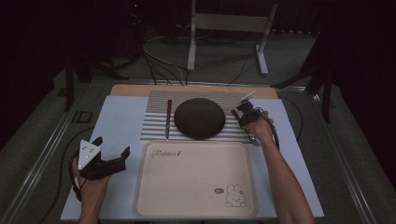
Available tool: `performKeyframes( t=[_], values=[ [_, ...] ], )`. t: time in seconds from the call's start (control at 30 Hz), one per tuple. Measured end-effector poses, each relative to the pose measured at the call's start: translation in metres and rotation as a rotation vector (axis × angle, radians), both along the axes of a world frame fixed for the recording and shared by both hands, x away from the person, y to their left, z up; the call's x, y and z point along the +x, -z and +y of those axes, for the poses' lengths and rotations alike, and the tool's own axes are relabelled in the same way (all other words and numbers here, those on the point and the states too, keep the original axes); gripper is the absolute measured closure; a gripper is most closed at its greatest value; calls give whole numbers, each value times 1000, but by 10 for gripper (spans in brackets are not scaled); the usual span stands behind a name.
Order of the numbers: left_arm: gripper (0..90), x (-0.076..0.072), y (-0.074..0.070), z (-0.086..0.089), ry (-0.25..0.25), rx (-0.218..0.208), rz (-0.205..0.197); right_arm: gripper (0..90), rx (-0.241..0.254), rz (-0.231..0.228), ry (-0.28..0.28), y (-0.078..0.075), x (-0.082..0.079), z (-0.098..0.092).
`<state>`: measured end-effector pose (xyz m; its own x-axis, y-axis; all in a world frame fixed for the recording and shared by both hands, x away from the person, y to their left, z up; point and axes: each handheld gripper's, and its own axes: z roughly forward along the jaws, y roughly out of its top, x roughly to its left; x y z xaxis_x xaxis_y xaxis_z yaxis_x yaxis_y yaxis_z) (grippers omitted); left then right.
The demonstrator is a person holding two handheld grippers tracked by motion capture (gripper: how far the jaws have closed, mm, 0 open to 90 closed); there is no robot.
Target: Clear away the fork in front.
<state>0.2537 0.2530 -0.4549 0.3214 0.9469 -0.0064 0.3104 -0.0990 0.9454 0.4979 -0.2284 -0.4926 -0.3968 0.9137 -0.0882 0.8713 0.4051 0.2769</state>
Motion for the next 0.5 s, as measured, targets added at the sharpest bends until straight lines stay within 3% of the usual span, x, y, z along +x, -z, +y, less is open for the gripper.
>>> performKeyframes(
  t=[0.17,0.37,0.5],
  values=[
    [0,-1,-1,0,1,-4,-5,775,-61,16,-22,-1,3,8],
    [0,1,0,2,-7,-9,-2,777,8,-16,-5,0,-3,-1],
    [0,1,0,1,-4,-2,-2,777,44,-64,-2,-6,-9,-6]
  ],
)
